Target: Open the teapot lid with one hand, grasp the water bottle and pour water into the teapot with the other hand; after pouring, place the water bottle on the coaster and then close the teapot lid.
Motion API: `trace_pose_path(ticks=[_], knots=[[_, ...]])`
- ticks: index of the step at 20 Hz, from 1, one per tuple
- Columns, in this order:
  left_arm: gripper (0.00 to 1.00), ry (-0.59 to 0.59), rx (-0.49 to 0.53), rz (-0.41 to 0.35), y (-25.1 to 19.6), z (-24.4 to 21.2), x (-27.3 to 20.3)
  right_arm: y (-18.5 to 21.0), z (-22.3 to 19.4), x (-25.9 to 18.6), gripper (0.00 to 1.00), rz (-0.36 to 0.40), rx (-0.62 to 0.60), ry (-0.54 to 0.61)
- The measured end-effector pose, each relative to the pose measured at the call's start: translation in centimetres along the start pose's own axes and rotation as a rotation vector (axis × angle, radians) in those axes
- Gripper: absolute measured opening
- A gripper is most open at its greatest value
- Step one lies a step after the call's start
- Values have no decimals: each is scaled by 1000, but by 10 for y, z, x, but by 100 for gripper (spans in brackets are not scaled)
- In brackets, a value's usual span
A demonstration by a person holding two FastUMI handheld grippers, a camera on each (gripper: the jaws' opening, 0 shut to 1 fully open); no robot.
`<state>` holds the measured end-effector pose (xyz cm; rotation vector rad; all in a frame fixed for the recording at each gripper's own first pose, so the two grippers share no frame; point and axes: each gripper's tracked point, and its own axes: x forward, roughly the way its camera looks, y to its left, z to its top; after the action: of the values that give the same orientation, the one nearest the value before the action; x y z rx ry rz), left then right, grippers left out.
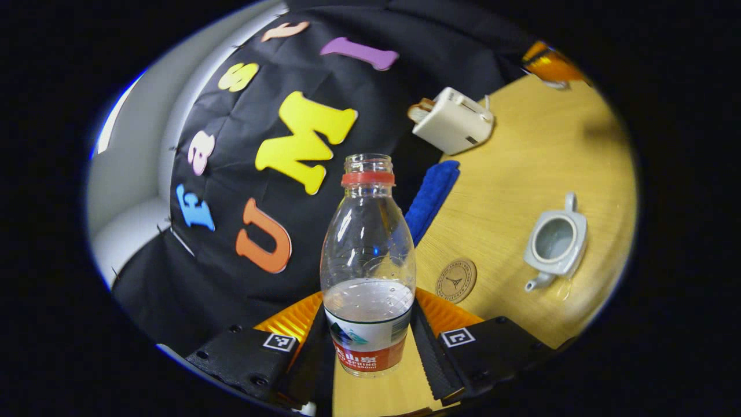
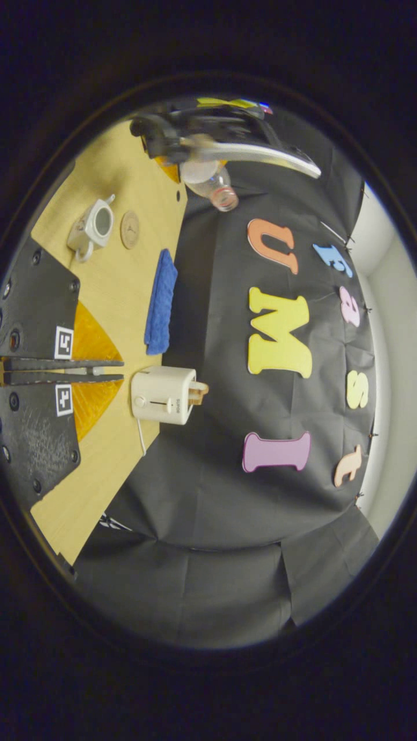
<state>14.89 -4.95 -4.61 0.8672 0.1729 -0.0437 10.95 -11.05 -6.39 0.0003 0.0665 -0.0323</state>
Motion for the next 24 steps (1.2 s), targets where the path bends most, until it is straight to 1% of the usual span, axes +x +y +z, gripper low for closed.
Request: trace_pose_path(ticks=[2,3,4,5,9,11,15,17,20,22,24], knots=[[76,-5,-204,-24,-6,-5,8,3,-1,2,1,2,-16,1],[76,-21,-291,-19,-6,-3,13,5,0,1,1,3,-21,0],[76,-42,-366,-33,-7,1,15,6,-1,1,1,5,-23,-3],[77,-79,-436,-25,-5,5,15,7,-1,1,1,9,-22,-3],[77,-169,-636,-18,-2,22,17,12,-8,5,1,17,-27,14],[78,-206,-703,-10,1,30,19,15,-10,7,1,28,-20,23],[78,-253,-787,-27,4,45,27,23,-13,7,1,52,-3,29],[79,-245,-855,-58,0,47,39,24,-15,8,1,55,-7,33],[80,-223,-933,-47,-2,42,57,27,-17,10,1,60,-7,42],[80,-222,-953,-49,-8,41,70,27,-17,10,1,64,-4,40],[80,-213,-952,-69,-19,41,86,28,-17,11,1,68,5,40]])
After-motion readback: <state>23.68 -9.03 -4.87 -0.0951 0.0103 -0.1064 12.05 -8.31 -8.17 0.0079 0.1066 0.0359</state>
